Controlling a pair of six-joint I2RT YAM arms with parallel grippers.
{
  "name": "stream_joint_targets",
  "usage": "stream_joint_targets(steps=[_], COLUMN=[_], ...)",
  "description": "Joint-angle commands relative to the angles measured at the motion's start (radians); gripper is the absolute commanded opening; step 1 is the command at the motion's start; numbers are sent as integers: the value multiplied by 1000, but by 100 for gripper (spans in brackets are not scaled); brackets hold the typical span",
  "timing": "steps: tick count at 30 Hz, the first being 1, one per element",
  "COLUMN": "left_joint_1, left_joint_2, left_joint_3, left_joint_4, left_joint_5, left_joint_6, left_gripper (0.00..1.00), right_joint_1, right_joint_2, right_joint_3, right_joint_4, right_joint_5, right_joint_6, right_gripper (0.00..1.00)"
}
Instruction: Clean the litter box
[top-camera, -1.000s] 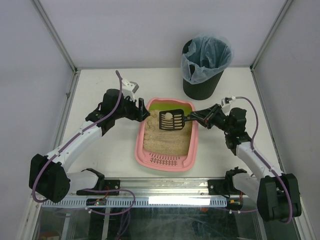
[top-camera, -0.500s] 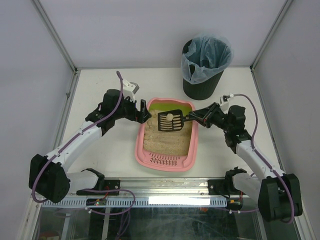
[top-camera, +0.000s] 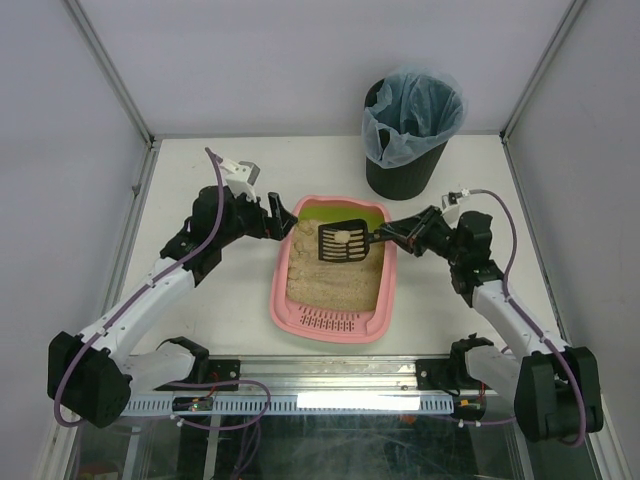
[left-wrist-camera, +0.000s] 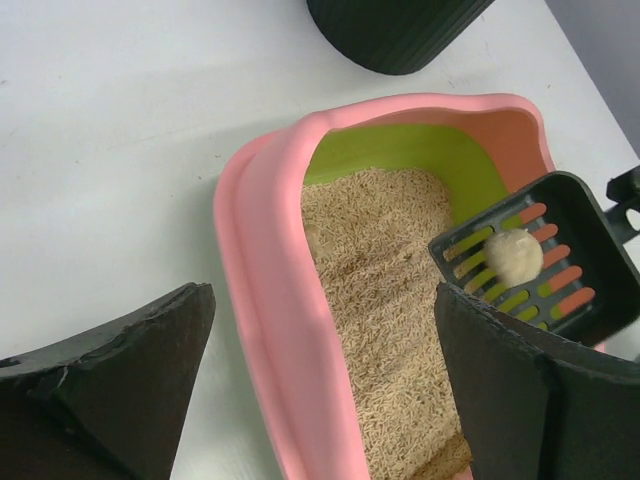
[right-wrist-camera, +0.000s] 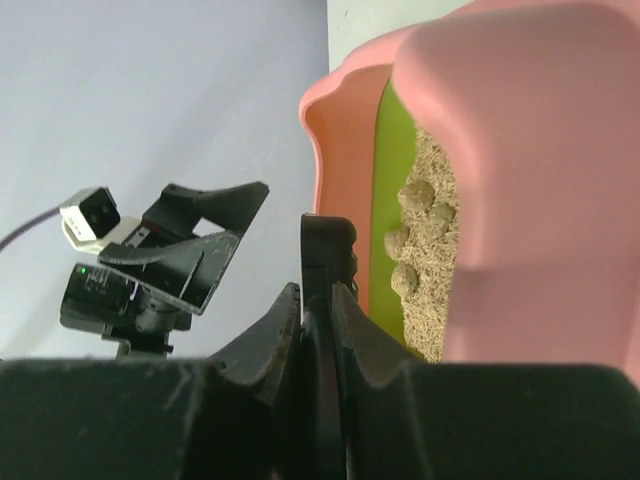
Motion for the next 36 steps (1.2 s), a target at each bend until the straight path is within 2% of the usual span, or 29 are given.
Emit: stream_joint_targets(steps=[1,4,8,14,17,27,36], left_joint_1=[11,11,12,11,11,11,11], left_joint_2=[-28,11,87,166,190,237,248], left_joint_3=[-14,6,59,111,125,142,149], left_joint_4=[108,94,20,-88,-115,-138,-148], left_joint_5=[39,71,74,-9,2,82,102], left_joint_6=[-29,-19,3,27,35,43,42], left_gripper=[92,80,65,56,50,45,43], right_joint_1=[-36,-14,-62,-91,-101,-140,-248], right_joint_2=[-55,-6,-35,-3,13,112,243], right_joint_3=[-23,45,74,188,255,494,723], right_joint_4=[75,67,-27,-80,-101,-148,-232], right_joint_5=[30,-60,-8,13,41,95,220], right_joint_6=[51,15,18,36,34,31,-5], right_gripper=[0,0,0,0,0,0,0])
